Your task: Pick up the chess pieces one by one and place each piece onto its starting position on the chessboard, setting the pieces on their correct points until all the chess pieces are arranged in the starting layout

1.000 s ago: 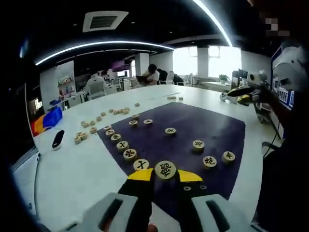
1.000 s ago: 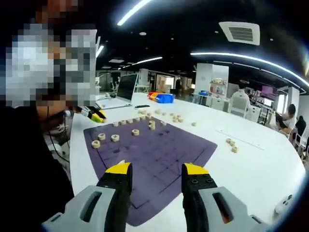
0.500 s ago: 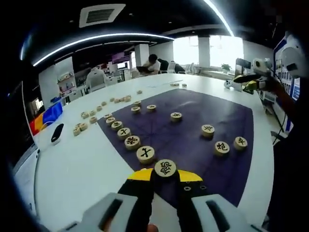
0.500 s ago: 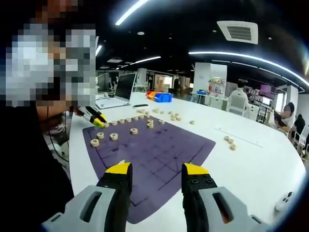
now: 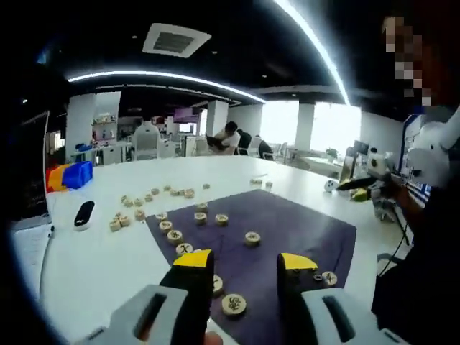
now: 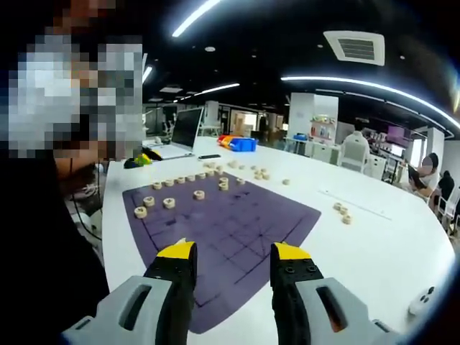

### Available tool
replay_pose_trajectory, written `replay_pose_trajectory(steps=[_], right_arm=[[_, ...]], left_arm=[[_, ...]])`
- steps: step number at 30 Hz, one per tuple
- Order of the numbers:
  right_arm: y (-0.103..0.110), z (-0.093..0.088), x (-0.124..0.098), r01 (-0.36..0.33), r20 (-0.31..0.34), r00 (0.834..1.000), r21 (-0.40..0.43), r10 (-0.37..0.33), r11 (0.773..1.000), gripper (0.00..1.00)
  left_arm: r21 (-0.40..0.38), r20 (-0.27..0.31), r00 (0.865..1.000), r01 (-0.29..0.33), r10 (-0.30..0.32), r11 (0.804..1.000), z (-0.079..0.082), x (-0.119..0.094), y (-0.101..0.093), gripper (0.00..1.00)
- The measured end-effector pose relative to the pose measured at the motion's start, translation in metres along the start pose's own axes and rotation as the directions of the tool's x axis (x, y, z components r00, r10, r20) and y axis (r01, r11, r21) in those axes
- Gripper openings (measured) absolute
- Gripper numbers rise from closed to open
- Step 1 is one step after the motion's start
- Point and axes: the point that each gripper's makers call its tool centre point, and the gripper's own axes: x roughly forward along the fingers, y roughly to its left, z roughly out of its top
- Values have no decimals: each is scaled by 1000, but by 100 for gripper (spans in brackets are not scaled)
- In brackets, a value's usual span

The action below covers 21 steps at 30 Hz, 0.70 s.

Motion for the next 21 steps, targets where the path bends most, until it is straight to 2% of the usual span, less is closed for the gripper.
replay_pose_trajectory(steps=[2, 8, 13, 21], right_arm=[[0, 1, 0, 1, 1, 1000, -1, -1, 1000, 42], [-2, 2, -2, 12, 8, 1000, 2, -12, 1000, 41], [-5, 1, -5, 27, 6, 1000, 4, -27, 1000, 41], [-5, 3, -5, 31, 11, 999, 4, -31, 1000, 41]], left_arm=[[11, 39, 999, -20, 19, 1000, 15, -1, 2, 36], [41, 89, 994, -71, 67, 997, 34, -2, 9, 37], [73, 55, 994, -102, 98, 992, 26, 3, 13, 37], [58, 67, 991, -120, 116, 991, 27, 5, 20, 37]])
